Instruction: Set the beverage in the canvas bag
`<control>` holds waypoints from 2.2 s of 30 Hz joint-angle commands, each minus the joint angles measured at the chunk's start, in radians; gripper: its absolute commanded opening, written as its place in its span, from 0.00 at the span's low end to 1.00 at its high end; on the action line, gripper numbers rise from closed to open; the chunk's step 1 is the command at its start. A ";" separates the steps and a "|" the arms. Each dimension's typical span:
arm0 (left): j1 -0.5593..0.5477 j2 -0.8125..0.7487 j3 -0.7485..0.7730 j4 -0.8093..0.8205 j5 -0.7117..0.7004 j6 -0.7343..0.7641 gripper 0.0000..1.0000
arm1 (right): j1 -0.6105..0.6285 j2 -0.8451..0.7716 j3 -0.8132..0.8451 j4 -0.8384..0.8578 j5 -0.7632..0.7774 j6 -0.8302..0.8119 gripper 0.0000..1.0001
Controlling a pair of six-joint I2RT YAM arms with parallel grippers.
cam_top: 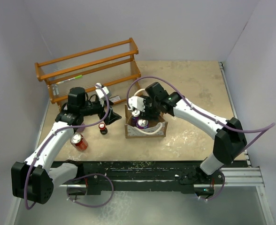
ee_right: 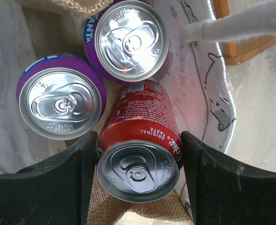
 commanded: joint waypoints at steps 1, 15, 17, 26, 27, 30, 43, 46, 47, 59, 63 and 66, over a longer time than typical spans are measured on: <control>-0.001 -0.022 0.009 0.032 0.018 0.021 0.99 | 0.003 -0.005 0.026 0.086 0.026 -0.051 0.17; -0.001 -0.023 0.010 0.031 0.022 0.024 0.99 | 0.003 0.071 0.055 0.078 0.013 -0.050 0.22; -0.001 -0.024 0.010 0.032 0.022 0.024 0.99 | 0.004 0.082 0.064 0.072 0.010 -0.049 0.23; -0.001 -0.028 0.011 0.029 0.023 0.025 0.99 | 0.004 0.122 0.098 0.068 -0.001 -0.035 0.30; -0.001 -0.027 0.011 0.030 0.023 0.025 0.99 | 0.004 0.124 0.100 0.070 -0.001 -0.032 0.31; -0.001 -0.026 0.011 0.032 0.024 0.024 0.99 | 0.004 0.132 0.102 0.071 -0.001 -0.026 0.35; -0.001 -0.033 0.005 0.027 0.024 0.038 0.99 | 0.004 0.138 0.096 0.097 -0.003 0.011 0.58; -0.001 -0.036 0.005 0.028 0.024 0.039 0.99 | 0.004 0.126 0.094 0.103 -0.003 0.018 0.62; -0.001 -0.035 0.005 0.028 0.023 0.040 0.99 | 0.003 0.122 0.093 0.105 -0.003 0.021 0.64; -0.001 -0.036 0.005 0.023 0.021 0.050 1.00 | 0.004 0.085 0.096 0.114 -0.002 0.034 0.86; -0.001 -0.034 0.005 0.021 0.022 0.052 1.00 | 0.003 0.070 0.098 0.110 -0.016 0.041 0.88; -0.001 -0.036 0.005 0.015 0.020 0.059 1.00 | 0.003 0.052 0.096 0.103 -0.033 0.046 0.87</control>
